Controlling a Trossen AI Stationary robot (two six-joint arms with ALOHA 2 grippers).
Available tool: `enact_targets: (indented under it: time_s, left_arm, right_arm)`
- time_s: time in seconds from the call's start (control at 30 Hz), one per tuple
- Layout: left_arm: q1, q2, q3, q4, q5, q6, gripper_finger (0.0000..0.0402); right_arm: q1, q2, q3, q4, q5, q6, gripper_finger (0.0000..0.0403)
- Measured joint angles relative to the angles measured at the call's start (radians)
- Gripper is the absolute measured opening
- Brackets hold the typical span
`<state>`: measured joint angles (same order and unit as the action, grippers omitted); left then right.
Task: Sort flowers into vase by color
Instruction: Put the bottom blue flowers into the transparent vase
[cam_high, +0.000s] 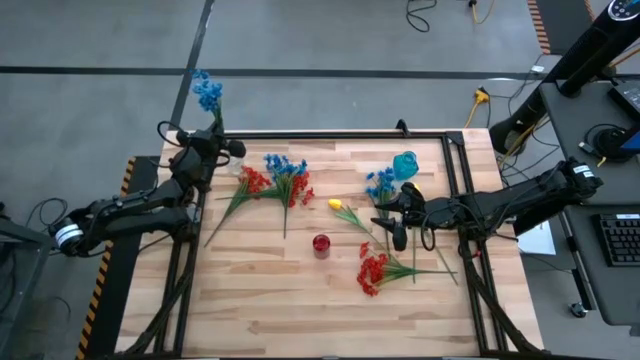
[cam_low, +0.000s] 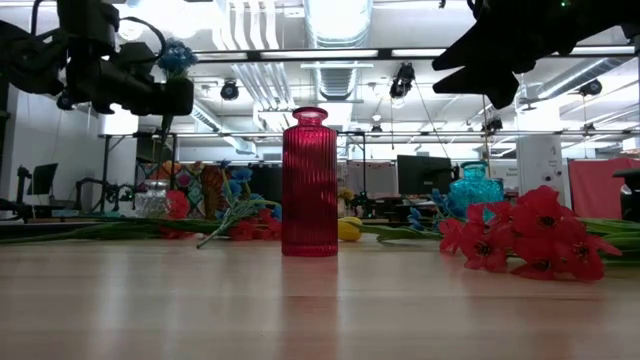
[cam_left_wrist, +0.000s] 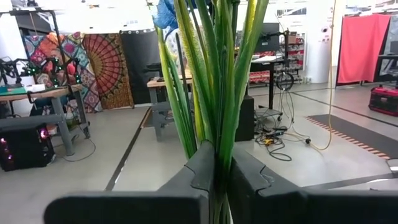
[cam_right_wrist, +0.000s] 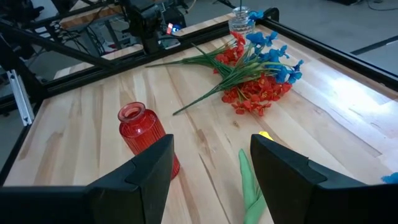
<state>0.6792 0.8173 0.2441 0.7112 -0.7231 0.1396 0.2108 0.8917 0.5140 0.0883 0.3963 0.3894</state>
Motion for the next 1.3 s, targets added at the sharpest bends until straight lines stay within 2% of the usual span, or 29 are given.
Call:
enact_targets:
  time_s: [0.47,0.6,1.3]
  left_arm:
    - [-0.002,0.023,-0.007,-0.051,0.008,-0.019,0.0014]
    - [-0.002,0.021,-0.007,-0.063,0.008,-0.022,0.0028]
    - [-0.002,0.015,-0.006,-0.244,-0.001,-0.101,0.0211]
  right_arm:
    - [0.0,0.0,0.0,0.0,0.0,0.003,0.0206]
    - [0.0,0.0,0.0,0.001,0.0,0.003,0.0206]
    - [0.0,0.0,0.0,0.002,0.008,0.003,0.0206]
